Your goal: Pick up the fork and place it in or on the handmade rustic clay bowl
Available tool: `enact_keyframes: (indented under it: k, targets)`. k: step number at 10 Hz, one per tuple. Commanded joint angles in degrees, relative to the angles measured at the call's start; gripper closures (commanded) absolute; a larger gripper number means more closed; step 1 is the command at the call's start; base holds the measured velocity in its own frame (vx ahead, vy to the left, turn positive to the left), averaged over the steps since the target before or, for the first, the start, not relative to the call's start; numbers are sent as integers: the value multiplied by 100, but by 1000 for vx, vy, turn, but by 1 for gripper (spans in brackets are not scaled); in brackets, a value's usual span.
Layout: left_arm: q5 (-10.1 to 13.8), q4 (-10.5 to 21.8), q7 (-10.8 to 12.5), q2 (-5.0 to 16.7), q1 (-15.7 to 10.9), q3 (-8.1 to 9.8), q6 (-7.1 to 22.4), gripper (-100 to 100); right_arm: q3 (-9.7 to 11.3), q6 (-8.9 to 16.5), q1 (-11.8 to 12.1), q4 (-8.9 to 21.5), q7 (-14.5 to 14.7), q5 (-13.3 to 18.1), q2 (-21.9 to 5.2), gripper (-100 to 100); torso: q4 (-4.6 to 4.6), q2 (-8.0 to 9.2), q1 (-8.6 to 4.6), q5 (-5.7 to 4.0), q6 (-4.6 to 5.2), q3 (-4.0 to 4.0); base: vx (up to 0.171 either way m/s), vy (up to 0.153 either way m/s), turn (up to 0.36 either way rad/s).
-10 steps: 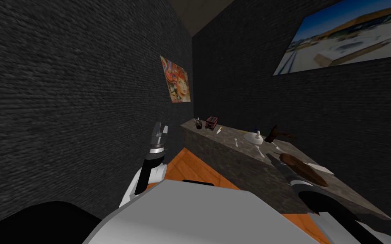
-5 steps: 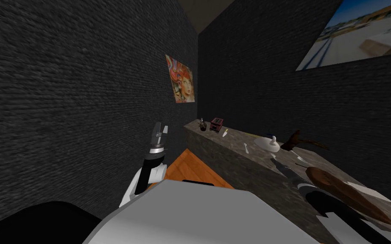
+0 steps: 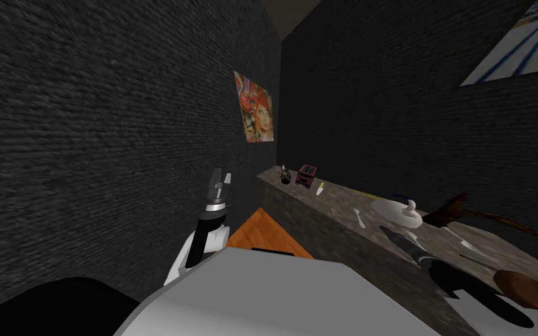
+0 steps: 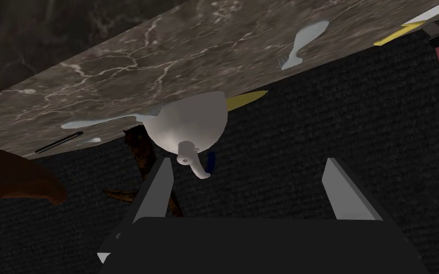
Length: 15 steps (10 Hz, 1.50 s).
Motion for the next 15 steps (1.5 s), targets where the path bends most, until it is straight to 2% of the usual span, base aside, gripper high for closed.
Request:
enact_keyframes:
  k: [1,2,6,9,13,14,15]
  targets:
    - [0,0,0,0,0,0,0,0,163,286,-32,214,23,-63,-286,-100,0,0,0,0,0,0,197,67,123]
    - [0,0,0,0,0,0,0,0,163,343,-32,214,23,-63,-309,-100,-3,-16,1,0,-1,-9,149,41,41]
    - [0,0,0,0,1,0,0,0,672,1006,-96,686,33,-175,-984,-100,-5,-22,-7,-2,0,-13,189,45,75]
    - [0,-1,0,1,1,1,0,0,1076,1378,-139,972,11,-228,-1355,-100,-9,-33,-22,-4,1,-20,210,6,36]
    - [0,0,0,0,0,1,0,0,1492,1680,-169,1232,-24,-266,-1612,-100,2,12,-21,-6,4,6,119,-9,4]
    - [0,0,0,1,0,1,0,0,1431,1652,-158,1176,-24,-247,-1572,-100,3,18,-22,-5,5,10,45,-5,2]
    - [0,0,0,0,-1,1,0,0,1441,1664,-161,1184,-25,-251,-1579,0,7,37,-21,-5,5,20,9,-1,2]
